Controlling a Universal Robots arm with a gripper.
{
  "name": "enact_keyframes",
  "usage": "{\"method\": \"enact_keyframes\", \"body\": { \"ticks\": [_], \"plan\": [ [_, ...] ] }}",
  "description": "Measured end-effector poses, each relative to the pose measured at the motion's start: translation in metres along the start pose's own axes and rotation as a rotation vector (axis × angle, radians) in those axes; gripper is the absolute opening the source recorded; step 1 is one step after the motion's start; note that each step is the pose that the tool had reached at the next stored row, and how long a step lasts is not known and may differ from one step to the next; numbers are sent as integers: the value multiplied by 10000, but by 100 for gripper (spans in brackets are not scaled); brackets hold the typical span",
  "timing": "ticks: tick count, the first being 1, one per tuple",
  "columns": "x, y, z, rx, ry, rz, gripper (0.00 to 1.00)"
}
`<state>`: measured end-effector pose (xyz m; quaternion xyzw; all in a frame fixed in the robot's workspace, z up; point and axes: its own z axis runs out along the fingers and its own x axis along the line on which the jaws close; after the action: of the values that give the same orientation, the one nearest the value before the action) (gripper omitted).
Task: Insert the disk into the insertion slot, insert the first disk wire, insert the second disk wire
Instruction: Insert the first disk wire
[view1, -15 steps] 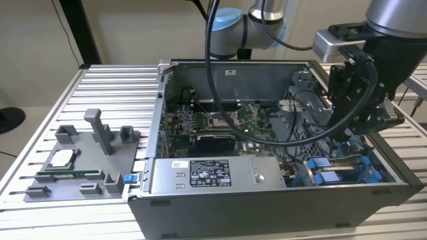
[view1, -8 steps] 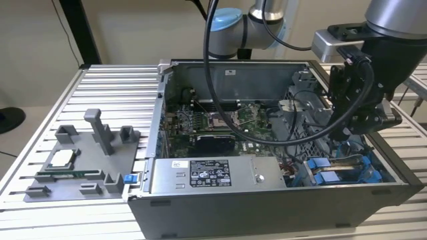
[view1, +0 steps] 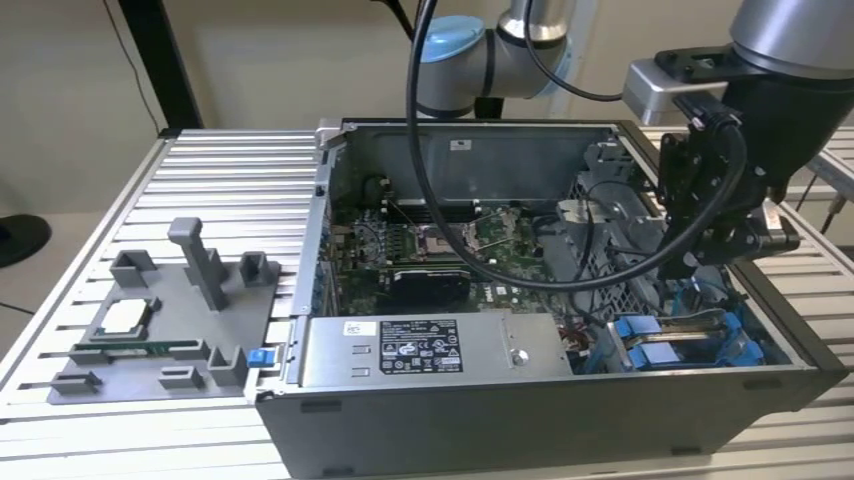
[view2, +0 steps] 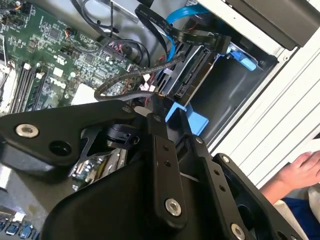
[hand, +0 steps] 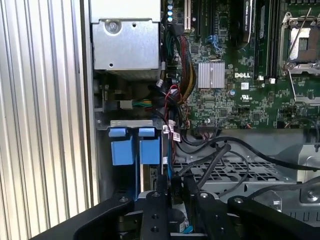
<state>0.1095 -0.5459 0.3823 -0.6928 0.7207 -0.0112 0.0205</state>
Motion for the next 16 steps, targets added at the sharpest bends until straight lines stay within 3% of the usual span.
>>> {"method": "enact_keyframes", "body": {
  "ticks": [4,11,12,16],
  "plan": [
    [0,0,4,-6,-152,10,100],
    [-1,0,8,-9,-234,16,100],
    [-1,0,9,-9,-238,16,0],
    [0,0,9,-9,-240,17,0]
  ]
}}
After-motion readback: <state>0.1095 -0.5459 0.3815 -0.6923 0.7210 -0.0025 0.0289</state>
